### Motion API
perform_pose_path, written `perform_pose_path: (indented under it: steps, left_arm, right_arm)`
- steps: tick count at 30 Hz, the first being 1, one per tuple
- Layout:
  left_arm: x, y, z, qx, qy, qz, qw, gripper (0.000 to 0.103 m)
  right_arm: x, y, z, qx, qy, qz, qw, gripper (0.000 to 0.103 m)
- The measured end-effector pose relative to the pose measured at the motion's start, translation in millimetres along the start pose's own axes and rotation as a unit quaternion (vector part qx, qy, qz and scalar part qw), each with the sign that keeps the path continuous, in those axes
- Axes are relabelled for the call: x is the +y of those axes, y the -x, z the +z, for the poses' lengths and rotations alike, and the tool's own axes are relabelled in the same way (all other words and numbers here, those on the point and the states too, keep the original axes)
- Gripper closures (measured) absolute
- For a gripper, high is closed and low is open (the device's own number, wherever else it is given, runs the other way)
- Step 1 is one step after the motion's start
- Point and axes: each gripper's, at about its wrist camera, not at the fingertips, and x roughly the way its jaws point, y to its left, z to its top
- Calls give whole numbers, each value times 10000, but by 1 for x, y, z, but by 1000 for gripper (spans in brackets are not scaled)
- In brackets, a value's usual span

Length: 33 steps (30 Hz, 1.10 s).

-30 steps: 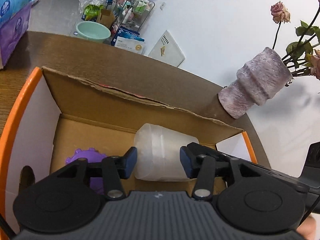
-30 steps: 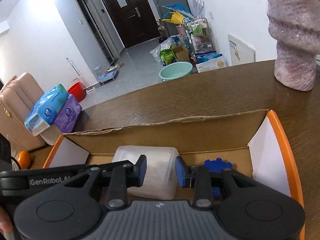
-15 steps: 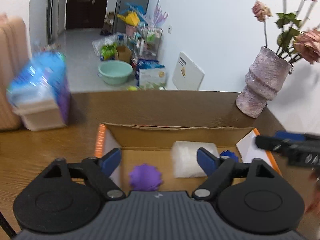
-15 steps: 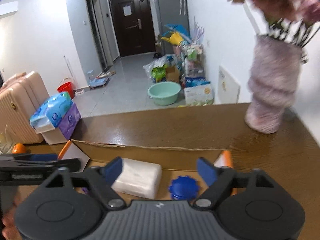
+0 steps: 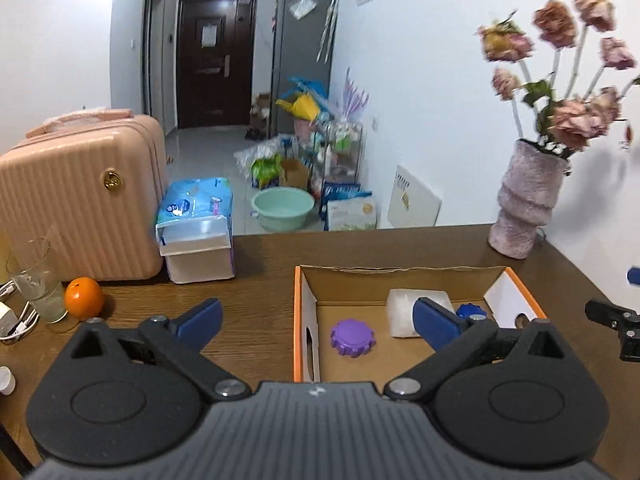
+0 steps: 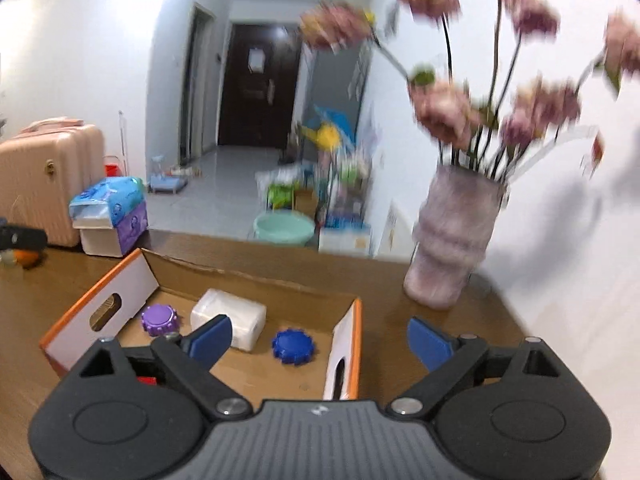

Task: Organize rigid objects
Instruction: 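Withdraw both grippers from the box back toward the loose items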

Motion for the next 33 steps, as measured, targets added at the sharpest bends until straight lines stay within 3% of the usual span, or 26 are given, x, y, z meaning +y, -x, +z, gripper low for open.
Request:
perform_pose_path:
  steps: [4, 10, 18, 26, 33]
  left_arm:
    - [-3, 22, -23, -403, -277, 30, 9988, 0]
    - [3, 36, -58, -571, -188, -125, 9981, 0]
    - [14, 57, -106, -640, -81, -248, 9976, 0]
    - [16, 98, -154, -711, -194, -370, 9966, 0]
    - [12, 159, -200, -1052, -255, -535, 9927, 0]
  right_arm:
    - [4, 25, -19, -412, -75, 226, 9989, 1]
    - [12, 40, -53, -737, -590, 431, 9946, 1]
    - [33, 56, -100, -697, -547, 437, 9951, 1]
    - [40, 102, -149, -776, -806, 610, 9918, 0]
    - [48, 150, -191, -903, -1076, 693, 9877, 0]
